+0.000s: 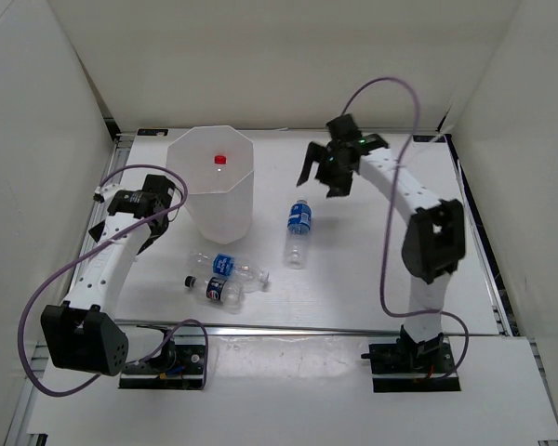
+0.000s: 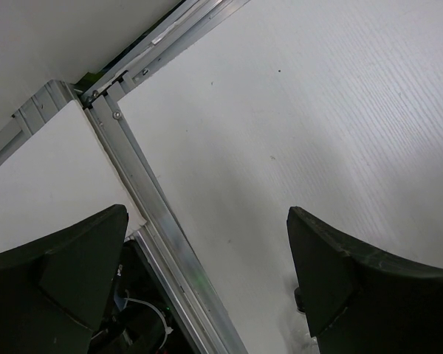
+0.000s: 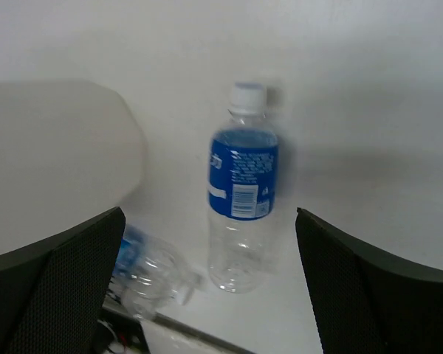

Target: Put the plastic bottles in the bin

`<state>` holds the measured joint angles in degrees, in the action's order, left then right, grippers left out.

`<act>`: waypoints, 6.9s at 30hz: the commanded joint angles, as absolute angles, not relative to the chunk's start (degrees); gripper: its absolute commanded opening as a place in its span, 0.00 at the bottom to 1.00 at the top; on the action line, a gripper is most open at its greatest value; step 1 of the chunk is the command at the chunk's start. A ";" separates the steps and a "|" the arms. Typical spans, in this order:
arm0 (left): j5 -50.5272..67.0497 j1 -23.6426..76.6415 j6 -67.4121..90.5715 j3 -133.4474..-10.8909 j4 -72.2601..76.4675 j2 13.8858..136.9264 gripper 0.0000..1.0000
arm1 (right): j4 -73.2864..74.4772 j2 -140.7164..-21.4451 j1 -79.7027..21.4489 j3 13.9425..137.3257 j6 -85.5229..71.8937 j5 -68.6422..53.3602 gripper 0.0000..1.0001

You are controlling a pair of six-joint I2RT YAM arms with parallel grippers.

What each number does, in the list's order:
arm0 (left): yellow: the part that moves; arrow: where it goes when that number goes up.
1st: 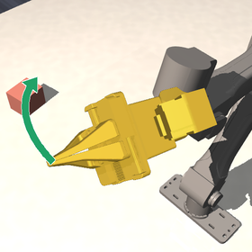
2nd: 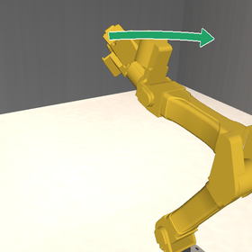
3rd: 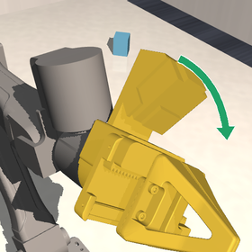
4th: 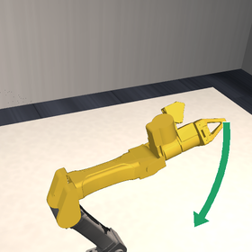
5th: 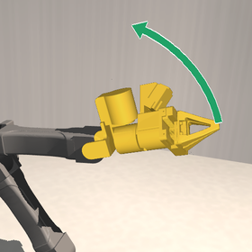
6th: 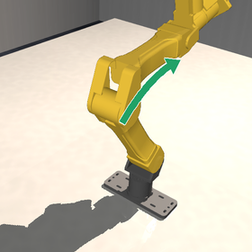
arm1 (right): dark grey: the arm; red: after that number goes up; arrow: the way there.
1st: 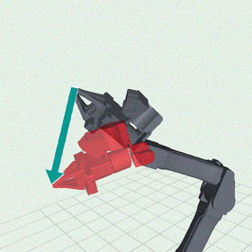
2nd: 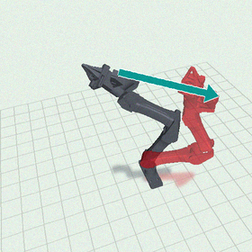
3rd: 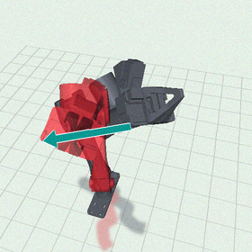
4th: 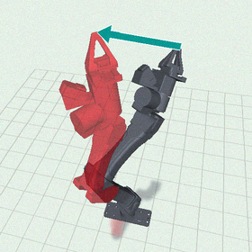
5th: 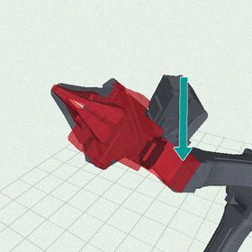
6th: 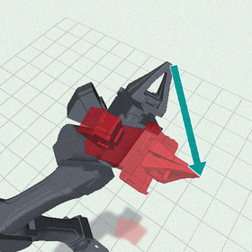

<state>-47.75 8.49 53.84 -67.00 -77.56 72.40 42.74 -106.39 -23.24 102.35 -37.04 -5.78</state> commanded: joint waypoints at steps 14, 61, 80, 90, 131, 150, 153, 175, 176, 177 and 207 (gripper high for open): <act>-48.60 8.96 52.73 -66.80 -78.84 70.75 1.00 | 52.20 -127.25 -28.92 107.14 -27.43 -9.84 1.00; -48.95 12.13 52.21 -66.79 -78.31 72.86 1.00 | 17.83 -121.03 -40.25 141.68 -31.94 -23.48 0.58; -25.26 10.38 48.71 -70.32 -75.79 58.90 1.00 | 30.05 -95.30 -40.78 119.72 -27.33 4.39 1.00; -2.21 9.14 57.13 -50.73 -59.86 43.60 1.00 | 36.29 -89.56 -39.20 111.53 -29.00 1.67 1.00; 18.72 1.41 70.75 -13.88 -36.12 33.68 0.42 | 41.22 -80.33 -33.66 99.05 -25.05 -8.26 1.00; 2.47 0.88 49.06 -76.53 -60.04 47.52 0.34 | 41.22 -81.91 -33.05 99.58 -24.52 -6.06 1.00; 2.46 0.88 46.59 -87.25 -56.52 53.59 0.34 | 41.22 -82.44 -31.82 99.58 -25.22 -7.20 1.00; -2.01 5.71 40.67 -104.00 -53.87 76.40 1.00 | 41.22 -78.84 -21.01 93.34 -28.30 -16.96 1.00; -3.76 5.71 42.43 -100.32 -53.88 71.16 1.00 | 41.22 -78.84 -21.01 93.34 -28.30 -16.96 1.00; -3.78 5.71 44.28 -90.97 -52.40 68.06 1.00 | 41.22 -78.84 -21.01 93.34 -28.30 -16.96 1.00; 22.41 -9.58 57.13 -24.86 -26.11 56.07 1.00 | 38.41 -82.97 -20.48 93.34 -28.30 -26.10 1.00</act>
